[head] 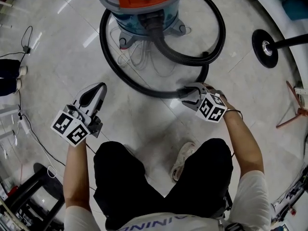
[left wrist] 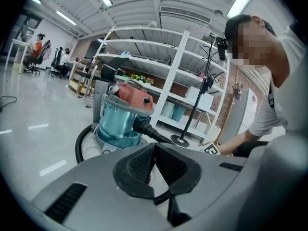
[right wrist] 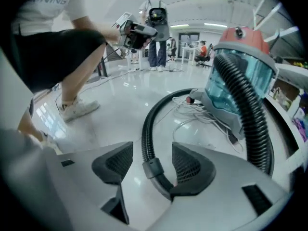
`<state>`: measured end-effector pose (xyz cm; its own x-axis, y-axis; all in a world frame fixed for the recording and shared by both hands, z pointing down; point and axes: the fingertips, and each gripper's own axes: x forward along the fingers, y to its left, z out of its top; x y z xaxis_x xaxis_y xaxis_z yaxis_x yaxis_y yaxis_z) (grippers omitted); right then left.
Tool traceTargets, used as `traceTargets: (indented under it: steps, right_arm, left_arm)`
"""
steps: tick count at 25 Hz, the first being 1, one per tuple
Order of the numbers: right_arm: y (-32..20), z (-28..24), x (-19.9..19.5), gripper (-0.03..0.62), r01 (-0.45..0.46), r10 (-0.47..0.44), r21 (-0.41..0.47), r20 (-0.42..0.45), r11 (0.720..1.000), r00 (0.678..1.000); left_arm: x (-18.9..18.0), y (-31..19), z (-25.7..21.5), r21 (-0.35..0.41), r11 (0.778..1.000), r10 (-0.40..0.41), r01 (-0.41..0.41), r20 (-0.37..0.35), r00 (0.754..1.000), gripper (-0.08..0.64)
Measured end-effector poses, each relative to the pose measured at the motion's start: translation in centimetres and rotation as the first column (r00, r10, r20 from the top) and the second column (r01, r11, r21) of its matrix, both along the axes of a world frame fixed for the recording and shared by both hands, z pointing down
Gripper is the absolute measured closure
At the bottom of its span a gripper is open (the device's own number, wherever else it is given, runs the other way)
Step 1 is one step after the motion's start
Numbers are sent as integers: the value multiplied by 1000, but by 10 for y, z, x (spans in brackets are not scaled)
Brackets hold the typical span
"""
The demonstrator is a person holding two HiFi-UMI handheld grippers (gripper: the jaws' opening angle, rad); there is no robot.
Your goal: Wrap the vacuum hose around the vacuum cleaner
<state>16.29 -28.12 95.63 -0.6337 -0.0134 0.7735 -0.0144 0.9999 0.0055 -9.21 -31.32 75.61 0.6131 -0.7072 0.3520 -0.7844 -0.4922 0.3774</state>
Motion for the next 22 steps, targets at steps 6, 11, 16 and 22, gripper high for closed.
traceTargets:
  steps: [6, 11, 16, 22]
  right_arm:
    - [-9, -142, 1, 431, -273, 270, 30, 85, 961, 959]
    - [-6, -272, -7, 468, -419, 416, -9, 132, 908, 900]
    - [-2, -390, -12, 554, -586, 588, -59, 133, 808, 798]
    - [23, -526, -33, 569, -708, 743, -226, 200, 669, 639]
  left_arm:
    - [-10, 7, -107, -28, 996, -84, 83, -54, 995, 543]
    - [-7, 18, -219, -46, 996, -84, 81, -64, 994, 543]
    - [-15, 31, -338, 7, 987, -161, 161, -60, 985, 543]
    - [-32, 62, -453, 17, 984, -177, 177, 13, 984, 543]
